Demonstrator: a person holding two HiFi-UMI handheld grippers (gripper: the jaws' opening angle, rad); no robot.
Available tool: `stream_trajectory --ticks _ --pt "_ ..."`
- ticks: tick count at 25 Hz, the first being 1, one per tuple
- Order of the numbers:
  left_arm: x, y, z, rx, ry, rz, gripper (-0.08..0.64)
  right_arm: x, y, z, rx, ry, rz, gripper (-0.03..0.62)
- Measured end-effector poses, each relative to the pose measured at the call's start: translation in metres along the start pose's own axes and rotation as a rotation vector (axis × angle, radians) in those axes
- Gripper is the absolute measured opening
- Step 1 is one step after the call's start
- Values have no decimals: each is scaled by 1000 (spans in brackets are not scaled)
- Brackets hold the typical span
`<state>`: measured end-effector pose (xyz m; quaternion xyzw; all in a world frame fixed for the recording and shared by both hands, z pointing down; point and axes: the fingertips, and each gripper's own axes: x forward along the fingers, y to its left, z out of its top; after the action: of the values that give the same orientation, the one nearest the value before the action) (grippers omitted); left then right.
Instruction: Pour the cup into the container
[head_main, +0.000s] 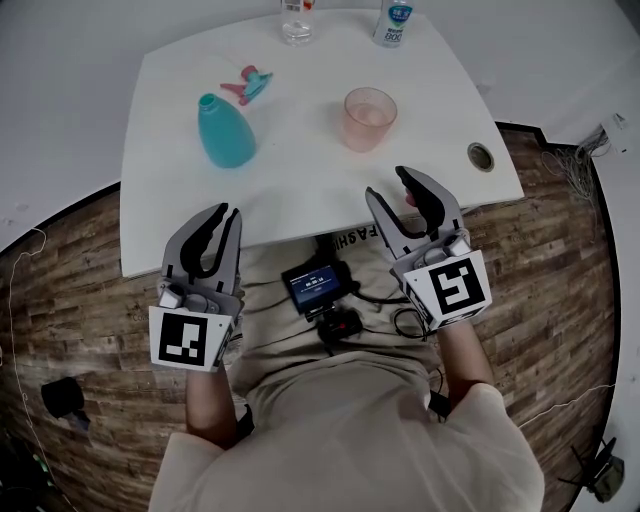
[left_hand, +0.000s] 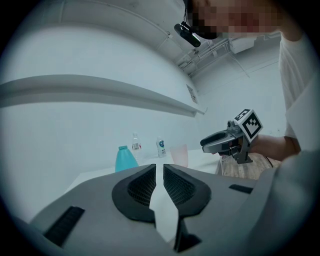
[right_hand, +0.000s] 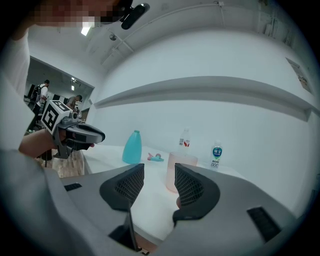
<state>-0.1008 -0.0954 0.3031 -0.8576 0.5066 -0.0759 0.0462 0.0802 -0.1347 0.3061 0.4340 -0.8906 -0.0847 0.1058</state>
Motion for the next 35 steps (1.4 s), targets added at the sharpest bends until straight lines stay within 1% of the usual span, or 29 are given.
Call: stream_trajectory --ticks 3,5,10,15,20,24,27,31,35 --pt "-2 3 3 19 -13 1 40 1 -7 6 -4 -11 -9 184" --pt "-3 4 4 15 -12 6 40 1 -9 7 -7 -11 -6 184" --pt "-4 7 4 15 -8 13 40 3 -17 8 6 -9 16 186" --pt "-3 11 2 35 -9 14 40 10 -29 8 15 9 36 192" --pt "-2 11 -1 19 -3 15 40 20 -38 5 21 39 75 230" --pt "-1 12 -2 23 0 13 40 33 -48 0 24 69 99 270" --pt "0 12 -3 -3 10 16 40 44 -55 -5 27 93 122 301" --pt "1 12 -4 -11 13 15 40 58 -60 -9 39 118 185 339" --pt "2 12 -6 -16 13 11 40 69 -63 -13 20 139 239 353"
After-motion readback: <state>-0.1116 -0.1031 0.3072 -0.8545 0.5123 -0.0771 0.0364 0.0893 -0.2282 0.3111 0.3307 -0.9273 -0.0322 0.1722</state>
